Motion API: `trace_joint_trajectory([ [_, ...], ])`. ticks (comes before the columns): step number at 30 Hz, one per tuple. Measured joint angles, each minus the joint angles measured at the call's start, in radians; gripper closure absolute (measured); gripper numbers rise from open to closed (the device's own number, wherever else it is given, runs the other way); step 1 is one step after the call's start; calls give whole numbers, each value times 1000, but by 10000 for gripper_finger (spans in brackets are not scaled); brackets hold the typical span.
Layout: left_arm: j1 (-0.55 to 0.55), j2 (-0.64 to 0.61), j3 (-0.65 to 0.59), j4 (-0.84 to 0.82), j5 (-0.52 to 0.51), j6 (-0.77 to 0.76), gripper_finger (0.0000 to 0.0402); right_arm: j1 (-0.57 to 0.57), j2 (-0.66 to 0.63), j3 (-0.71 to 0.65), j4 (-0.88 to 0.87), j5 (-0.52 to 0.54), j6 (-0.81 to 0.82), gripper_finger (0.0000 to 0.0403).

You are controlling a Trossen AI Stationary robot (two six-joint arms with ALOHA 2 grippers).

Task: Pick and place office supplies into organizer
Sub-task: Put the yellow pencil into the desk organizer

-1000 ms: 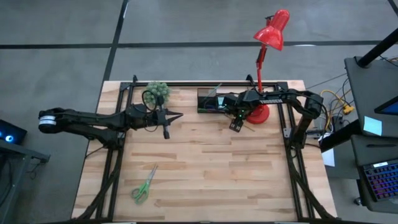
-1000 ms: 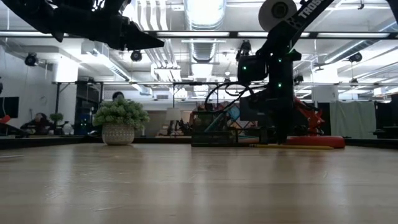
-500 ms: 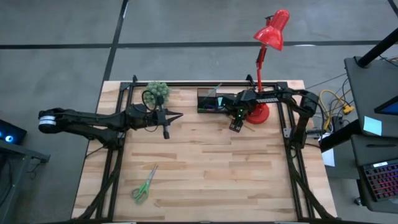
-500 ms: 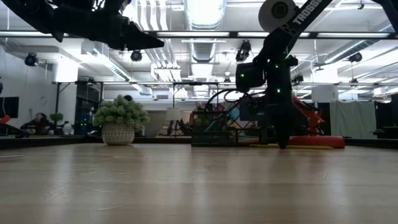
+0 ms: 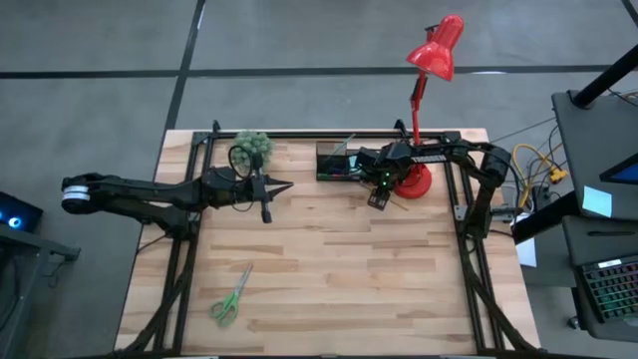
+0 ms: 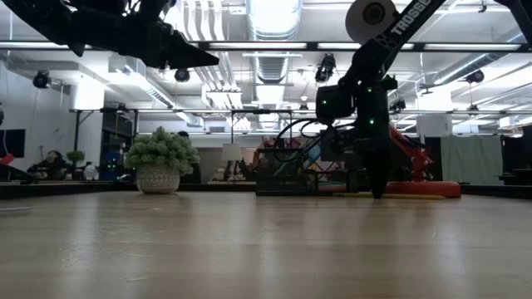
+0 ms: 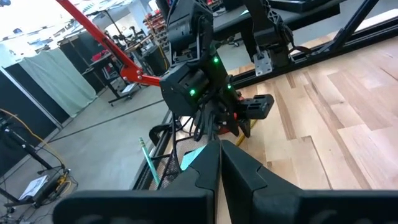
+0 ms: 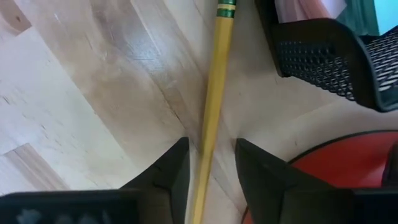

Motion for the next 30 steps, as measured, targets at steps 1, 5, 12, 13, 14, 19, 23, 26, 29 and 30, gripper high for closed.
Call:
trace_joint_trajectory([
  [1, 0, 0, 0, 0, 0, 0, 402, 0, 0, 0, 1, 1, -2, 288],
  [5, 0, 0, 0, 1, 0, 0, 402, 0, 0, -2, 2, -2, -33, 308],
  [12, 0, 0, 0, 0, 0, 0, 402, 0, 0, -3, 2, -6, -56, 335],
  [13, 0, 0, 0, 0, 0, 0, 402, 0, 0, -3, 2, -6, -56, 340],
  [14, 0, 0, 0, 1, 0, 0, 402, 0, 0, -3, 2, -6, -56, 344],
  [19, 0, 0, 0, 0, 0, 0, 402, 0, 0, -3, 1, -14, -56, 371],
  [23, 0, 0, 0, 0, 0, 0, 402, 0, 0, -3, 0, -34, -56, 389],
  [26, 0, 0, 0, 0, 0, 0, 402, -1, 0, -4, -1, -41, -55, 391],
  [29, 0, 0, 0, 0, 0, 0, 402, -1, 0, -4, -2, -43, -52, 392],
  [30, 0, 0, 0, 1, 0, 0, 402, -1, 0, -4, -2, -44, -52, 393],
])
